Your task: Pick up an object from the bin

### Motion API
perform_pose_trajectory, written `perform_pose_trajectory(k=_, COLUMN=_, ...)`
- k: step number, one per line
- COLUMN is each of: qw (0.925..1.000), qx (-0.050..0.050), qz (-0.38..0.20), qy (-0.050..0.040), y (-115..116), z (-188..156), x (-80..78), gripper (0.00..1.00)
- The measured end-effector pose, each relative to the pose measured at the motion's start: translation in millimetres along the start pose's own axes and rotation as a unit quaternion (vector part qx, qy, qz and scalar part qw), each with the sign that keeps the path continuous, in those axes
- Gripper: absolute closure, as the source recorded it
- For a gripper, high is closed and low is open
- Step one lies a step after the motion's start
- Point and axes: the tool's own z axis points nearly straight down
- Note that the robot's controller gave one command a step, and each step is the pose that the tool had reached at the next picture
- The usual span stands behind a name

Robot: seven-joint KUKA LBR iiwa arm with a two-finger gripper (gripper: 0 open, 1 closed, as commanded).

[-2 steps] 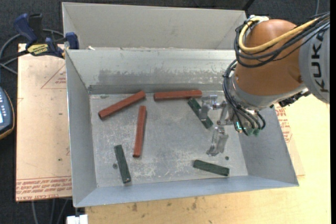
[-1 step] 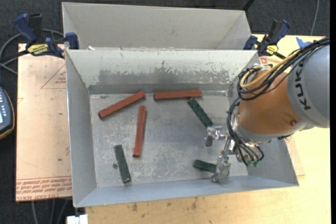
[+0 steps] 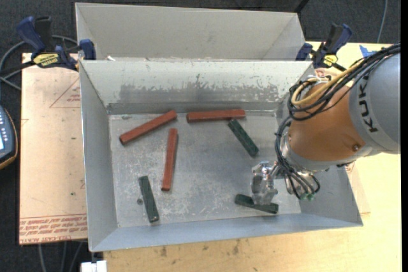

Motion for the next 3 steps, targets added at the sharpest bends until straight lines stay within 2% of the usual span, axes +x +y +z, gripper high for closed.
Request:
perform_pose_trajectory(k=1, qw=1.0000, qx=0.000, qz=0.000, qy=0.0000, y=0.0, z=0.0, x=0.0, gripper=0.00)
perform_pose_trajectory(k=2, qw=1.0000, qx=0.000, qz=0.000, qy=0.0000, y=0.0, z=0.0, x=0.0, gripper=1.00)
perform_pose_trajectory(k=3, qw=1.0000, qx=0.000, qz=0.000, qy=0.0000, y=0.0, z=0.0, x=0.0, gripper=0.00)
